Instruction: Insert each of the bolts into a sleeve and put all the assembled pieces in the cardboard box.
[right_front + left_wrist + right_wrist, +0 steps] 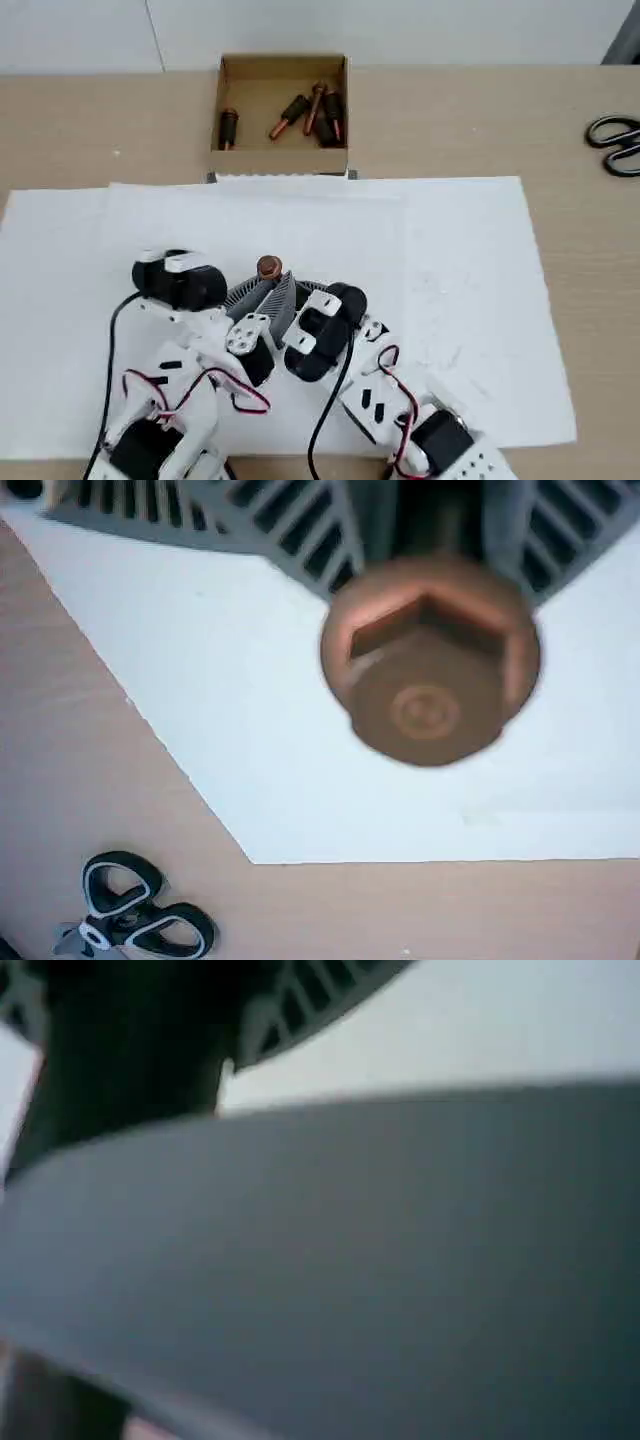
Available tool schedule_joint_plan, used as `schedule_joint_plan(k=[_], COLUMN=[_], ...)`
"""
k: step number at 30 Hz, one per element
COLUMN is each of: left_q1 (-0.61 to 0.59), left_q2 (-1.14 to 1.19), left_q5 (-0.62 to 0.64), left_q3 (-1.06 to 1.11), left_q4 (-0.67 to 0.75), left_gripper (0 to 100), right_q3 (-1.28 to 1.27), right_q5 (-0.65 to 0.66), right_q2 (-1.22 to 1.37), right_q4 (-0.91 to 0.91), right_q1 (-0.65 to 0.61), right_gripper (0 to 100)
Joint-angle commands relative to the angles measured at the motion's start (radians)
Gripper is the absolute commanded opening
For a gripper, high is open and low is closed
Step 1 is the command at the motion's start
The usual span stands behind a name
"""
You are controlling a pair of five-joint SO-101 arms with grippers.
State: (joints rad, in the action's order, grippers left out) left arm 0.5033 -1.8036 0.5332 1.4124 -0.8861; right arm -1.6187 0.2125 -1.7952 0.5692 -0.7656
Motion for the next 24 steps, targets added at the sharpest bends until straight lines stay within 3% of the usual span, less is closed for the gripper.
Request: schedule_joint_plan(k=[1,9,16,24], left_q1=[0.014,0.014,0.012,0.011], left_q2=[-0.009,-0.009,-0.005,-0.005], left_q5=[0.005,0.005,0.0,-0.002], left_q3=[-0.015,-0.015,-0.015,-0.082], left_q4=[-0.002,-0.006,-0.023,-0.1], left_gripper=[1,1,19,20], right_q3=[0.044,0.041,0.041,0.04], right_q5=[0.009,0.009,0.009,0.009], right_q2=[-0.013,-0.013,-0.013,-0.013], right_q4=[-0.035,-0.035,-0.033,-0.033], right_q1=[0.013,0.013,0.013,0.013], right_gripper=[0.4,0.4,0.4,0.4])
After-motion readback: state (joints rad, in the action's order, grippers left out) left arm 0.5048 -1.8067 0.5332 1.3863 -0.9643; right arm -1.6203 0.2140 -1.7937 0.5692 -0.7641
